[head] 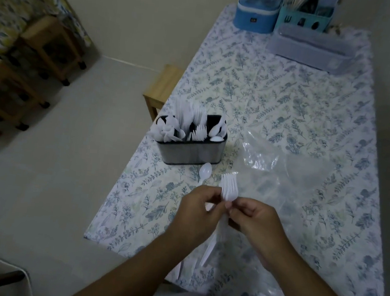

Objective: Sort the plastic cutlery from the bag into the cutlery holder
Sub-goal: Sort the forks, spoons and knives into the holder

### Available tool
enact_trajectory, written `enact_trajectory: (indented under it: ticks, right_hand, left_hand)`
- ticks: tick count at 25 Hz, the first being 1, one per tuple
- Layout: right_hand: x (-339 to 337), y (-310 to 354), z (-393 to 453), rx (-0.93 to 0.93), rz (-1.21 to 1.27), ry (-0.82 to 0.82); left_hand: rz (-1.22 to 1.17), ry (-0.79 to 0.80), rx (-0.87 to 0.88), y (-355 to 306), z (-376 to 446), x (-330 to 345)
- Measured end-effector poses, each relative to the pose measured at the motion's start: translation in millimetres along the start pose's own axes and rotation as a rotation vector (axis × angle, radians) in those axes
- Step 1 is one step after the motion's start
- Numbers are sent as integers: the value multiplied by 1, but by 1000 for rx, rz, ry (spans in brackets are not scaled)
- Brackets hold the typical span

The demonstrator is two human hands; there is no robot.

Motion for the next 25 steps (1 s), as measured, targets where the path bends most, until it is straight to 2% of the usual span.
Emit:
enact_trajectory:
  ticks: [5,10,16,18,22,24,25]
  right_hand:
    - [45,77,41,-203,-75,61]
    - [88,130,76,-375,-210,49]
    - [104,144,97,-538,-445,10]
    - [105,141,103,-558,-613,27]
    - [108,131,109,-537,-1144,49]
    - [101,134,97,-581,-1124,17]
    - [95,136,84,-635,-1042,-2]
  left_hand:
    - [58,-58,185,-40,53,-71]
    - [85,-253,153,-49,101,-123]
    - [-14,-278,125,-34,121,-123]
    - [99,-257,107,-29,125,-123]
    - [455,-111,125,-35,122,-125]
    - [499,-142,145,-45,111,-133]
    - [468,-211,158,-50,101,-138]
Point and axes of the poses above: each hand's wrist, its own z-axis towards the middle knuckle, its own x-axis out of the palm, y = z × x, the point moved 5 cm from there along z, towards the middle knuckle, and after that the axes turned 13 degrees about z, right-handed, at the moved point
